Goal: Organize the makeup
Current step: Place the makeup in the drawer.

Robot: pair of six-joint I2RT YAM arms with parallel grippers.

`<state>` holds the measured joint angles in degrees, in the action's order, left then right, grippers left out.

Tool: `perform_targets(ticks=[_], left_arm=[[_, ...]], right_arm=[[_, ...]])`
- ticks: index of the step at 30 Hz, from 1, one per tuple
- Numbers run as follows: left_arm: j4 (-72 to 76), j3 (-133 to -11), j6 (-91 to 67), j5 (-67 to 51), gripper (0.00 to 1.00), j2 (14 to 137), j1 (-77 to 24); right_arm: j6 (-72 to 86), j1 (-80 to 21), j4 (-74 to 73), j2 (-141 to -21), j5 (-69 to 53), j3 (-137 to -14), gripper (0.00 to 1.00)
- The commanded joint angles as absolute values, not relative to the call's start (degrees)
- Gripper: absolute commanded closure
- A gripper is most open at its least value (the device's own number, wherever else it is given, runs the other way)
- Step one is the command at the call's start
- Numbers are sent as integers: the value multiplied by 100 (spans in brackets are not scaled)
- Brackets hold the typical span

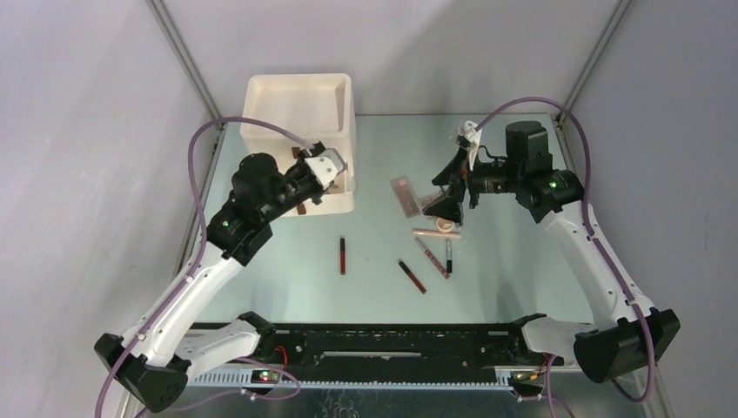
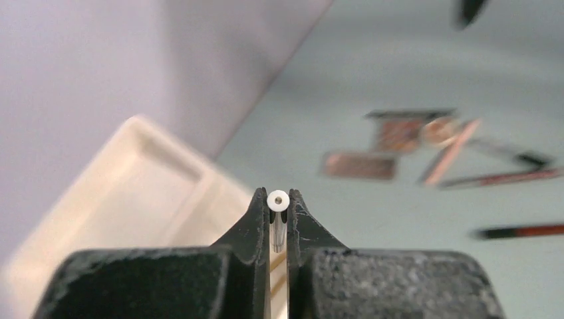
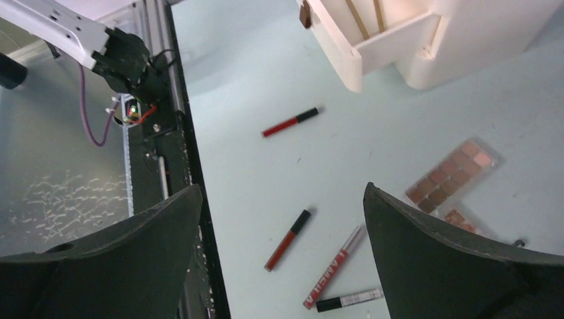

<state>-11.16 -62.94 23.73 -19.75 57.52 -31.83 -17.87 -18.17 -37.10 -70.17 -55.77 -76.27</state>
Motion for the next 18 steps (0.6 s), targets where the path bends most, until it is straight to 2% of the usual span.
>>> perform_targets(ticks=[1, 9, 18], left_arm=[[-1789, -5984, 4766, 322, 100, 5762, -3175], [-1168, -5636, 5666, 2185, 100, 6800, -3158], [-1086, -5769, 5830, 2460, 98, 7922, -2996]], right_arm=[[-2217, -1794, -3948, -6839, -5182, -7394, 0], [-2271, -1802, -3903, -6876, -5115, -6929, 0], [-2339, -1812, -3947, -7266, -4382, -6772, 0]])
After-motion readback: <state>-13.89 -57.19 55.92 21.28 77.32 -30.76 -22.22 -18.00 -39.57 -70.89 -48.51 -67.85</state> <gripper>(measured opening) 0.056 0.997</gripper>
